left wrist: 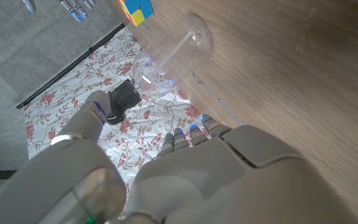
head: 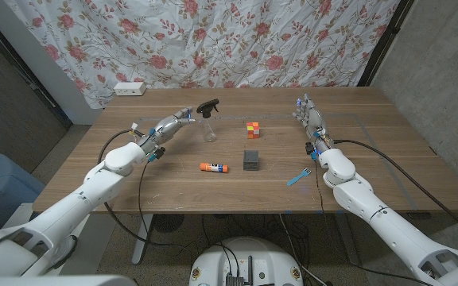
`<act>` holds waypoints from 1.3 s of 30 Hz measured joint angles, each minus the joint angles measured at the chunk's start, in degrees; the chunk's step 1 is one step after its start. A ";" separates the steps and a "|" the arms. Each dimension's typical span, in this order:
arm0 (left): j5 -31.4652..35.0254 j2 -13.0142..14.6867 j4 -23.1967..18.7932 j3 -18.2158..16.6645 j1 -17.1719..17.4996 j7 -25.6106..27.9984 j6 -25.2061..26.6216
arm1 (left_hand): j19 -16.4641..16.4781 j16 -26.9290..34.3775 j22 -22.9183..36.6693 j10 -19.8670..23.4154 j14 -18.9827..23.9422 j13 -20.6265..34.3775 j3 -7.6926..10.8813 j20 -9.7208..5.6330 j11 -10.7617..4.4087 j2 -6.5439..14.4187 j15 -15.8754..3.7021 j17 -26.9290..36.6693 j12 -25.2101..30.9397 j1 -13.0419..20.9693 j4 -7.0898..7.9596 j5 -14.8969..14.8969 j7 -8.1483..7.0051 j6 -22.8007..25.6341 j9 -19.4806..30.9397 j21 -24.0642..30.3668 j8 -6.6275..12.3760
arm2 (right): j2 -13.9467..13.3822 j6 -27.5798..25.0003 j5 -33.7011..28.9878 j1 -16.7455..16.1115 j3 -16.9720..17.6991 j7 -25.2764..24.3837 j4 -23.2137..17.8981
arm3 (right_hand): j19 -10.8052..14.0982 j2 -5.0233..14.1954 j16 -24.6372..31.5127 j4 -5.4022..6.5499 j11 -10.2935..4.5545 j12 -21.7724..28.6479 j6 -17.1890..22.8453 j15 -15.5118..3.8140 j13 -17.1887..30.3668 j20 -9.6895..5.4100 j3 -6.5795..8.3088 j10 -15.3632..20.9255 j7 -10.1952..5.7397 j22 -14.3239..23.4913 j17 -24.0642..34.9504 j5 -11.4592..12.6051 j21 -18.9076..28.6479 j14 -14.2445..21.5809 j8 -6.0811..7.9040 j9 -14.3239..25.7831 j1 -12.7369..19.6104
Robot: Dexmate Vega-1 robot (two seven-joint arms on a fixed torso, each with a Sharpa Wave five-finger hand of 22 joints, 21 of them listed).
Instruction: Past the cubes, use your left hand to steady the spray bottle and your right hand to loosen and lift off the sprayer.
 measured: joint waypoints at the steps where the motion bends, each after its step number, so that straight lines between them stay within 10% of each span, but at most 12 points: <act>1: 0.21 -0.11 0.28 0.14 -0.14 0.00 -0.15 | -0.49 0.00 0.00 -0.29 -0.36 0.00 0.00 -0.08 0.15 -0.12 -0.03 0.00 0.00 0.12 0.00 0.00 0.02 -0.42 0.00 0.00 0.00 | 0.02 0.04 -0.01 -0.04 0.00 -0.03 0.01 | 0.00 0.00 0.00 0.00 0.00 0.00 0.00 0.00 0.00 0.00 0.00 0.00 0.00 0.00 0.00 0.00 0.00 0.00 0.00 0.00 0.00; 39: 7.17 -8.12 18.05 6.49 -8.84 1.17 -8.18 | -1.45 0.94 0.00 1.11 3.89 0.00 0.00 -0.10 -1.21 -3.05 -1.12 0.13 1.34 3.67 0.00 -0.48 -0.53 1.00 0.01 0.70 1.57 | -0.20 1.36 -0.13 -1.05 0.50 0.07 -0.08 | 0.01 -0.23 0.21 -0.31 0.00 0.00 0.00 0.00 0.01 0.00 0.32 0.00 0.00 0.00 -0.53 0.00 0.00 0.00 0.00 0.00 -0.85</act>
